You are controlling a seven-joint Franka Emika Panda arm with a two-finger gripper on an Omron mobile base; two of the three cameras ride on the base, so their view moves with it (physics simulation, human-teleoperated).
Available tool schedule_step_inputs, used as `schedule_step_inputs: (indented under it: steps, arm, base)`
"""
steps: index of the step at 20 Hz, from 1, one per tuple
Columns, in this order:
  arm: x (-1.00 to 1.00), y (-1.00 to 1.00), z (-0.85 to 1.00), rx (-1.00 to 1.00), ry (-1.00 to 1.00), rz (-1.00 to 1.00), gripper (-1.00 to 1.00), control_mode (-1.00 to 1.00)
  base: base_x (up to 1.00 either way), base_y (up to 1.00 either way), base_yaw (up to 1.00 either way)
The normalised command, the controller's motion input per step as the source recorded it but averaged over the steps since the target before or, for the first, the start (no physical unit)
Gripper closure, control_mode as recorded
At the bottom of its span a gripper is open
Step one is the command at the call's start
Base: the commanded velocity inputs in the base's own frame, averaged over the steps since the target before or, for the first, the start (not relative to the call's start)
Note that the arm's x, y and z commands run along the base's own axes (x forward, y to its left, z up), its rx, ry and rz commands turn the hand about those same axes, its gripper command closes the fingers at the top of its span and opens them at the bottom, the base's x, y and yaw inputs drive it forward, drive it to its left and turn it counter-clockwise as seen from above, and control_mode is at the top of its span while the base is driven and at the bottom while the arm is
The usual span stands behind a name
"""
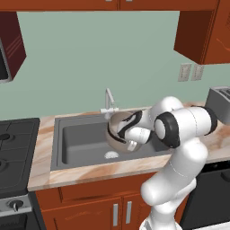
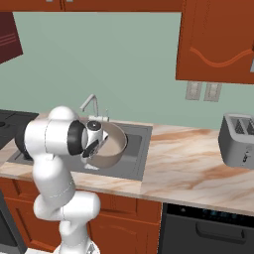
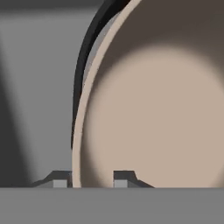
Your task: Move the pot and pan from the stove into the sink.
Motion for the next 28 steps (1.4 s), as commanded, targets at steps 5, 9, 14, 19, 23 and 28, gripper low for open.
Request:
schedule_step_inputs:
  steps: [5,9,14,19,23,28]
  arm:
    - [0.2,0.0,-0.12,0.0,0.0,0.0,1.0,-1.0]
    - [0.2,0.0,-0.1,0.0,0.0,0.0,1.0,-1.0]
    - [0.02,0.0,-0.01,0.0,0.0,0.0,-1.0,-1.0]
    - [0.0,0.0,0.13,0.01,0.0,-0.03,-1.0,-1.0]
    - [0.0,0.07,0.6,0.06,0.0,-0.07,-1.0,-1.0]
    - [-0.11,0.1,0.8,0.06,0.0,-0.05,-1.0,-1.0]
  base:
    - [0.0,0.0,0.0]
    - [0.0,0.0,0.0]
    - [0.0,0.0,0.0]
    - [0.0,0.0,0.0]
    - [0.0,0.0,0.0]
    - [0.0,0.0,0.0]
